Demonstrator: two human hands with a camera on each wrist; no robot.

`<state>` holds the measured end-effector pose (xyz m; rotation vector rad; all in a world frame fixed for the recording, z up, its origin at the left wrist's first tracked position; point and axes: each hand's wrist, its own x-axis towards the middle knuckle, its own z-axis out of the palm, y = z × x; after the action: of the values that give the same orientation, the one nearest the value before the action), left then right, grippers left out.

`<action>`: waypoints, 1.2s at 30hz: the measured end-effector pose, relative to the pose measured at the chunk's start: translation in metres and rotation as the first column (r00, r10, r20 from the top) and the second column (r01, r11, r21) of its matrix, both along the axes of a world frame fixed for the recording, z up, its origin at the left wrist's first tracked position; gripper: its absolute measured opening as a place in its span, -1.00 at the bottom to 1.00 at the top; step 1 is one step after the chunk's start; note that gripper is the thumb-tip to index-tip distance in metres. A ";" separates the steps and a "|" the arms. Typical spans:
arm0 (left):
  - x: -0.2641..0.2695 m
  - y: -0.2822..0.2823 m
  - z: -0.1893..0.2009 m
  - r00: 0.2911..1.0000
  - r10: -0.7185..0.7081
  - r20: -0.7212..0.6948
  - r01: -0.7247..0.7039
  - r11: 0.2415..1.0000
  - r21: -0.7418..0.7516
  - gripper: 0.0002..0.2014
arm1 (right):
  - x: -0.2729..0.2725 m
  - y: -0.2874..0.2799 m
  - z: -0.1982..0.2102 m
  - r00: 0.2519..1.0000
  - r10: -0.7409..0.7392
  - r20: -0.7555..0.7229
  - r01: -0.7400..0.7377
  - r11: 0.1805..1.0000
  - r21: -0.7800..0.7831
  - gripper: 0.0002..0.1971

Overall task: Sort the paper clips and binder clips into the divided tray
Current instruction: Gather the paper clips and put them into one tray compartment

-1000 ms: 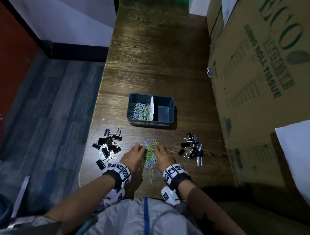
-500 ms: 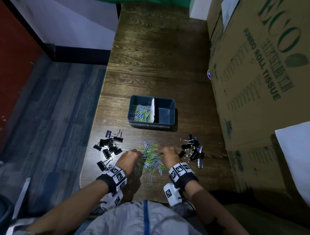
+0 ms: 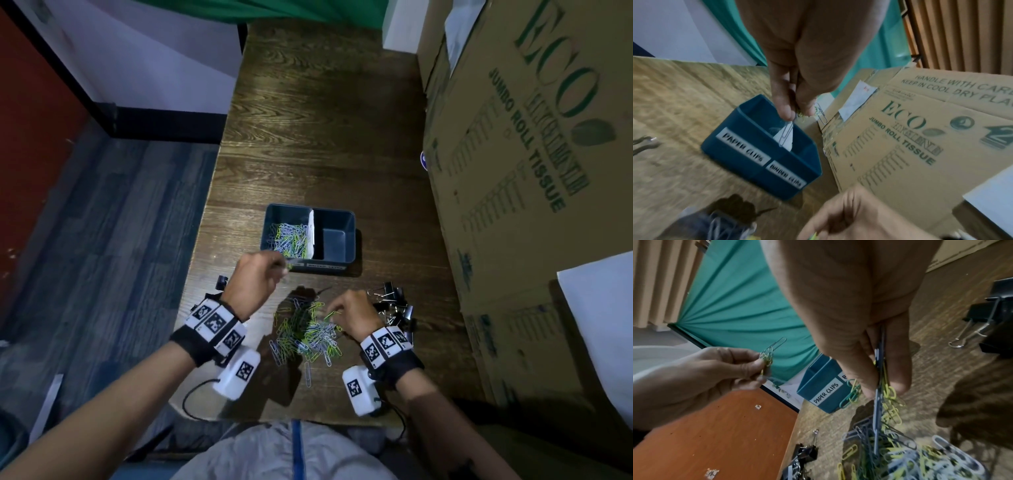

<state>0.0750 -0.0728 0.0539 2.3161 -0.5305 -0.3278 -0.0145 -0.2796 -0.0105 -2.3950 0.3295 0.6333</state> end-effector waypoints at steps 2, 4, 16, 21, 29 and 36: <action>0.017 -0.010 0.010 0.998 0.057 0.026 -0.056 0.998 -0.032 -0.94 | 0.005 0.000 0.006 0.999 -0.001 0.032 0.001 1.000 0.006 -0.88; 0.035 -0.019 0.013 0.992 0.108 0.064 -0.104 0.993 -0.052 -0.94 | 0.012 0.003 0.012 0.998 -0.009 0.068 0.009 1.000 0.003 -0.88; 0.016 0.009 -0.057 0.987 0.160 0.034 -0.163 0.973 0.164 -0.84 | 0.118 0.024 0.084 0.946 -0.045 0.322 0.035 0.999 0.035 -0.87; -0.020 0.016 -0.090 0.965 -0.005 -0.261 0.108 0.918 0.382 -0.80 | 0.140 0.036 0.088 0.951 -0.078 0.300 0.063 0.996 0.059 -0.61; -0.041 0.008 -0.114 0.953 -0.087 -0.291 0.222 0.852 0.474 -0.35 | 0.083 0.027 0.046 0.953 -0.152 0.263 0.143 0.988 0.053 -0.84; -0.059 -0.016 -0.117 0.919 -0.228 -0.322 0.364 0.806 0.466 -0.20 | 0.017 0.025 -0.027 0.989 -0.072 -0.129 0.055 0.989 -0.137 -0.67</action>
<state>0.0158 -0.0887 -0.0634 2.6406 -0.7529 -1.0182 0.0025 -0.2545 -0.0371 -2.4630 0.5183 0.7654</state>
